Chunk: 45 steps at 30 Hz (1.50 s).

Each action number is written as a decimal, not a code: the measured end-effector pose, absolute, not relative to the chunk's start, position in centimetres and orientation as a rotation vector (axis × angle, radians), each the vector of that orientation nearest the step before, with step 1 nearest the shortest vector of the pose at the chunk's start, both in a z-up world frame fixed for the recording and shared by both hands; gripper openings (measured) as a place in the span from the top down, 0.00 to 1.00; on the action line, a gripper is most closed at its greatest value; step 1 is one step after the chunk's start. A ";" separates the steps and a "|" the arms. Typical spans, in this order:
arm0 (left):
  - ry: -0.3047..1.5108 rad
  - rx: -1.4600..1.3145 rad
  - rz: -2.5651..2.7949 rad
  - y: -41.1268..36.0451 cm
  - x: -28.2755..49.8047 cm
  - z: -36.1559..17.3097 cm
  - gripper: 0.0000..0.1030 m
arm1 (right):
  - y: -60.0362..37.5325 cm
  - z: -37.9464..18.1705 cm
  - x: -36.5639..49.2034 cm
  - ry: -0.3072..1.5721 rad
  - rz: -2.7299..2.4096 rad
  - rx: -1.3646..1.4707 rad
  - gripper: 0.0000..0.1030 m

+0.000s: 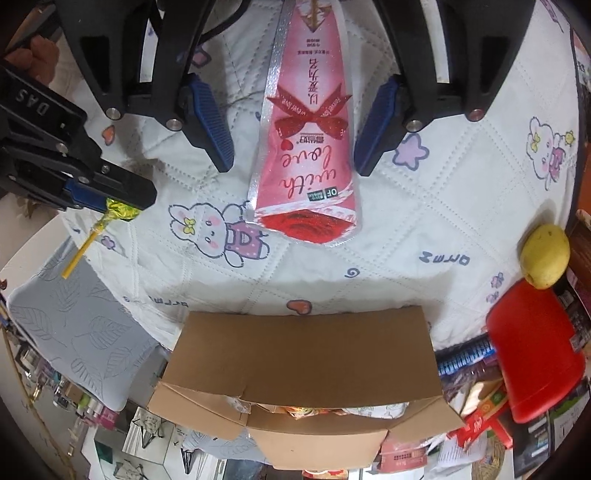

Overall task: Organize snacks
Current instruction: 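Grasp the pink 'with love' packet with the left tool while the right tool grasps the green lollipop, then lift and carry the packet and lollipop with both tools over the cardboard box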

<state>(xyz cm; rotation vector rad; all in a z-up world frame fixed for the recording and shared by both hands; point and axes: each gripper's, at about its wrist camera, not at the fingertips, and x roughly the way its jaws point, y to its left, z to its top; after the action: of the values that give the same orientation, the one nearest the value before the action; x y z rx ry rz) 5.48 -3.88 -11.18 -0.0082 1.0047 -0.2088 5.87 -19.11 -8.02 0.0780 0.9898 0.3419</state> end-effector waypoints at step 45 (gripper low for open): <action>0.642 -0.042 -0.253 -2.6 -1.8 1.2 0.63 | -16.6 0.7 -0.6 0.740 0.477 0.073 0.75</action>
<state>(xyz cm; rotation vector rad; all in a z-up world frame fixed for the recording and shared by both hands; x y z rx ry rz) -1.84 -2.55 1.21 -0.0417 0.6420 -0.2533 -0.56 -16.65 0.71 0.0731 0.7396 0.4772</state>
